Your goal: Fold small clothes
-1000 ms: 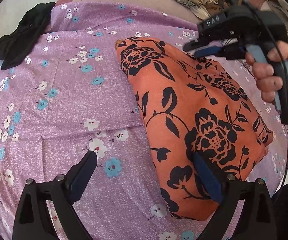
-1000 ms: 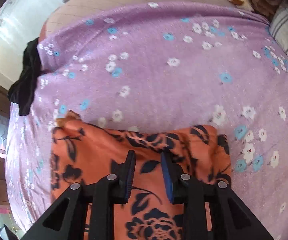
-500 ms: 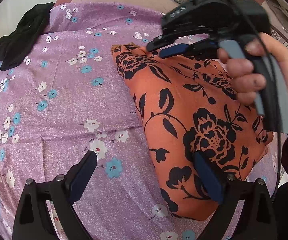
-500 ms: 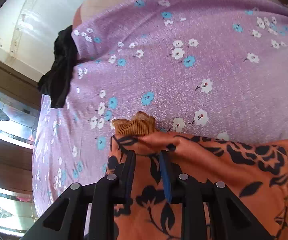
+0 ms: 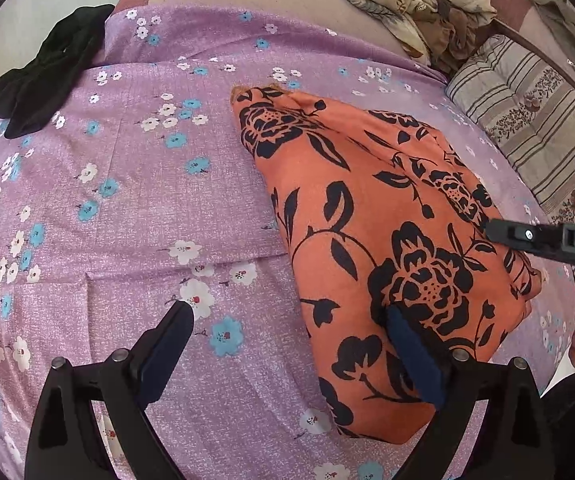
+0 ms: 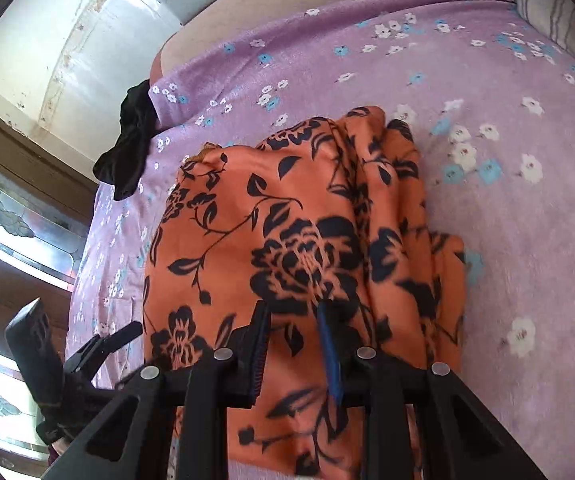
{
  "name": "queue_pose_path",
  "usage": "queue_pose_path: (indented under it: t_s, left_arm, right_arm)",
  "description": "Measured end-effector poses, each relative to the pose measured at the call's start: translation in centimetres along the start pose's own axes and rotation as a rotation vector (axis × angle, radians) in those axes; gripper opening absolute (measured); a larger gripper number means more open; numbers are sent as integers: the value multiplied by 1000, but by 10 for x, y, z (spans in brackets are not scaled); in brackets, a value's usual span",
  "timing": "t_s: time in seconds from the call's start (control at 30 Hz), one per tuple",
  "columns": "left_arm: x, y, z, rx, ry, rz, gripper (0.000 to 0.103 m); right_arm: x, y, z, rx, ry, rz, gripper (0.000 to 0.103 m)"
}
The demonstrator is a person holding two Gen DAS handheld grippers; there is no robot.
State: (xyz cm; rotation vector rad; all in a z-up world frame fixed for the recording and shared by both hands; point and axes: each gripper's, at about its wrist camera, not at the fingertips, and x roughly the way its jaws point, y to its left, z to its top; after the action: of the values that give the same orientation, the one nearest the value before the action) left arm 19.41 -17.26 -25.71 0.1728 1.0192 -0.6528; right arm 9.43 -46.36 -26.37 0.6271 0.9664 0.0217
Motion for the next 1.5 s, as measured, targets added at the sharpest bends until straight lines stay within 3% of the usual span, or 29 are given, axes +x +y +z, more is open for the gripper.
queue_pose_path:
  t_s: [0.1, 0.23, 0.37, 0.43, 0.53, 0.67, 0.87, 0.9, 1.0, 1.23, 1.33, 1.5]
  left_arm:
    - [3, -1, -4, 14, -4, 18, 98]
    - [-3, -11, -9, 54, -37, 77, 97]
    - [-22, -9, -8, 23, -80, 66, 97]
    - [-23, -11, -9, 41, -92, 66, 97]
    - [0, -20, -13, 122, -48, 151, 98]
    - [-8, -18, -4, 105, -67, 118, 97]
    - [-23, -7, 8, 78, -132, 75, 97]
    - [-22, -2, 10, 53, -127, 61, 97]
    - [-14, 19, 17, -61, -89, -2, 97]
    - [10, 47, 19, -266, 2, -184, 97]
    - [18, 39, 17, -272, 43, -245, 97]
    - [22, 28, 16, -242, 52, -240, 97]
  right_arm:
    - [-3, -6, -19, -51, 26, -67, 28]
    - [-8, 1, -30, -91, 8, -93, 28]
    - [-30, 0, -30, -46, -63, -56, 28]
    - [-23, -5, -34, -48, -19, -77, 28]
    - [-7, -4, -37, -97, 25, -93, 28]
    - [-17, -8, -28, -59, 27, -47, 28]
    - [-39, -33, -10, 28, -65, 4, 28]
    - [-41, -41, -8, 63, -72, 9, 33]
    - [-49, -59, -3, 145, -119, 13, 71]
    - [-27, -85, 3, 250, -68, 73, 71]
    - [-17, -88, 5, 273, -53, 121, 71]
    - [-3, -94, 4, 311, -57, 180, 71]
